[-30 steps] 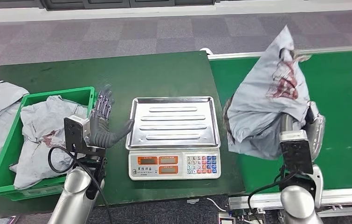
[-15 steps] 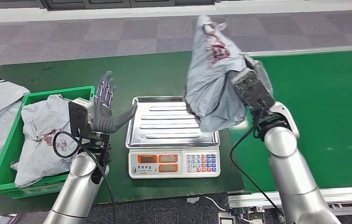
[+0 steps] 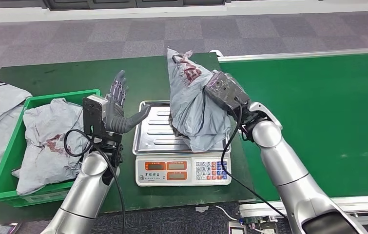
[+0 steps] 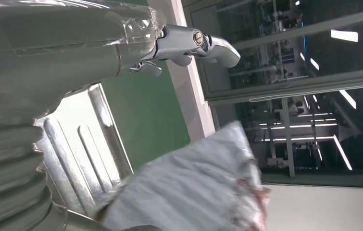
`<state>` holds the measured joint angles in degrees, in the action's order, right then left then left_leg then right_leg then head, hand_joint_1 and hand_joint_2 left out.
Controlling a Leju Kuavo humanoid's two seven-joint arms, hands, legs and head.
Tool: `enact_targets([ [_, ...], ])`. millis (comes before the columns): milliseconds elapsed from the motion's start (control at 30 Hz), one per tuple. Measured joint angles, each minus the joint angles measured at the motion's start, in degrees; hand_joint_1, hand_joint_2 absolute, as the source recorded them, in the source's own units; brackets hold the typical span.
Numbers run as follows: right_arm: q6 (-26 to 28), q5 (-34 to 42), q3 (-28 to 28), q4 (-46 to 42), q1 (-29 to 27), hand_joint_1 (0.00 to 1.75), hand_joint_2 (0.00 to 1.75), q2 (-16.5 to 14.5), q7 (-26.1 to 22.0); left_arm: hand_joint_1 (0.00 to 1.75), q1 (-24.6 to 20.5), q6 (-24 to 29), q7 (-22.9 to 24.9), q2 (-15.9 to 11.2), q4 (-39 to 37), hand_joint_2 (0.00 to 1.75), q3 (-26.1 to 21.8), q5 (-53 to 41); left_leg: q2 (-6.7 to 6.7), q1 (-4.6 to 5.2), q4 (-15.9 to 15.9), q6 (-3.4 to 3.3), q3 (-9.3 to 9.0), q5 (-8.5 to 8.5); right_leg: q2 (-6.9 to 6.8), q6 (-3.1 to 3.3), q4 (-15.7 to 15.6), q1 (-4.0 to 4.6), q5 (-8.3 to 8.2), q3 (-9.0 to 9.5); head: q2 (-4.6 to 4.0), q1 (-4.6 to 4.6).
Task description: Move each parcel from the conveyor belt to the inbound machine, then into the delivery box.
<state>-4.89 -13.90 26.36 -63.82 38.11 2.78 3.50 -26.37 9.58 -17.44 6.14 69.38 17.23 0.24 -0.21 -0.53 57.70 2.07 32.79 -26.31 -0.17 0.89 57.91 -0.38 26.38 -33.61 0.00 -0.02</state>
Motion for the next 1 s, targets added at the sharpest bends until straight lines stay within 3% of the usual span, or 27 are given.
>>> enact_targets([
  [33,-1.0,0.8,0.3,1.1,0.0,1.75,1.75,0.0,-0.1,0.0,0.0,0.1,0.0,0.0,-0.1,1.75,0.0,0.0,0.0,0.0,0.0,0.0,0.0,0.0,0.0,-0.01,0.0,0.0,0.0,0.0,0.0,0.0],
  [67,-2.0,1.6,0.7,2.2,0.0,1.42,1.75,0.0,-0.2,0.0,-0.1,0.2,0.0,0.0,-0.3,1.75,0.1,0.0,0.0,0.0,0.0,0.0,0.0,0.0,0.0,-0.01,0.0,0.01,0.0,0.0,0.0,0.0],
  [167,-4.5,3.4,2.3,6.1,-0.5,0.11,1.75,-0.3,-0.7,0.0,-0.2,0.7,0.0,0.0,-0.7,1.75,0.7,-0.2,-0.01,-0.01,0.0,0.0,0.0,0.0,-0.01,-0.01,0.0,0.02,0.0,-0.01,0.0,0.0],
  [200,-4.9,3.4,3.0,7.3,-0.7,0.0,1.75,-0.3,-0.6,0.0,-0.3,1.1,0.0,-0.1,-0.9,1.75,0.8,-0.4,0.0,-0.01,0.0,0.0,0.0,0.0,0.0,0.0,0.0,0.02,0.0,-0.01,0.0,0.0],
  [667,0.2,-2.8,5.9,13.1,-6.9,0.0,1.75,0.5,2.4,0.0,0.7,4.1,1.8,-0.5,-0.6,1.75,1.6,-6.5,0.07,0.0,0.0,-0.01,-0.04,-0.01,0.04,-0.02,0.0,0.0,-0.01,-0.03,0.0,0.0],
  [1000,6.0,-10.0,4.0,7.8,-11.9,0.0,1.75,0.5,0.5,0.0,3.1,4.3,2.1,-0.5,0.6,1.75,1.8,-10.5,0.07,-0.01,0.0,-0.01,-0.06,-0.01,0.07,-0.01,0.0,0.01,-0.01,0.01,0.0,0.0],
])
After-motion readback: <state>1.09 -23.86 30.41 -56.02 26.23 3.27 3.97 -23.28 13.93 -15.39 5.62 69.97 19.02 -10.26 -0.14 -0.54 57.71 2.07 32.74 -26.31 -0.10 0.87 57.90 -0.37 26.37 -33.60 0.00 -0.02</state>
